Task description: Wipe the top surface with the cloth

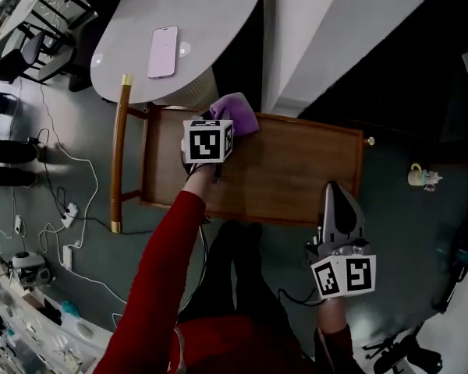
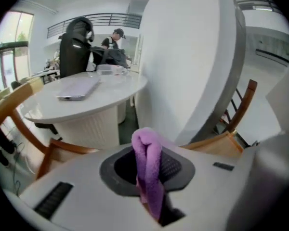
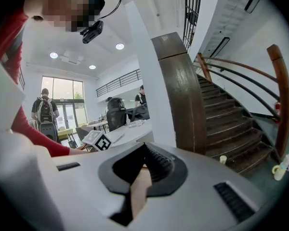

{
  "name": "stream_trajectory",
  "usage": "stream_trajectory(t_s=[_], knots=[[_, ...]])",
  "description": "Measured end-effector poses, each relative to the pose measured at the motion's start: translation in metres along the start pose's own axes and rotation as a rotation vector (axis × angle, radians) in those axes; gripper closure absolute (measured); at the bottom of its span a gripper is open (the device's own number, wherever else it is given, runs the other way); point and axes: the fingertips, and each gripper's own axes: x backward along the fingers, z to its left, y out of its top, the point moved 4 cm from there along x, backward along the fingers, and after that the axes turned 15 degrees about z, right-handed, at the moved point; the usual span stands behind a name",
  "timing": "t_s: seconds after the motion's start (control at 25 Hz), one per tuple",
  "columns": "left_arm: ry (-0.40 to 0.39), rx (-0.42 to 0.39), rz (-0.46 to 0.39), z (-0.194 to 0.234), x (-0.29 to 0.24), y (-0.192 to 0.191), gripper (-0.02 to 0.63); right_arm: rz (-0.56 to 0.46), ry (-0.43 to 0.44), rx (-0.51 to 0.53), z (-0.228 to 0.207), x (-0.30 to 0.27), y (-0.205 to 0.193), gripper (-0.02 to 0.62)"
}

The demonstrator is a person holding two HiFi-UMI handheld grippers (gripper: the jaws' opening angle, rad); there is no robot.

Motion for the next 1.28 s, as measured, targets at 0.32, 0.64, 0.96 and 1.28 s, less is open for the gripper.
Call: stream_trajectory(t_s=[0.32,0.64,0.96,1.28], knots=[[0.33,0.12,-0.014,0.135,0.05,-0.045,0.541,-0.003,0.091,0.041,0.035,-0.028,0.006,0.583],[0.123,-0.048,-0.129,0.034,0.084,-0.017,0.541,-0.037,0.001,0.012,0.02,-0.012,0.004,0.583],[-0.5,-0.169,-0.081,-0.233,0.047,-0.01,0.541,-0.084,-0.195,-0.071,-0.022,0.053,-0.007,0.583],[-0.386,-0.258,0.109,-0.256,-0.007,-0.066,0.541,-0.056,-0.212,-0.084,-0.035,0.081,-0.023,0.583]])
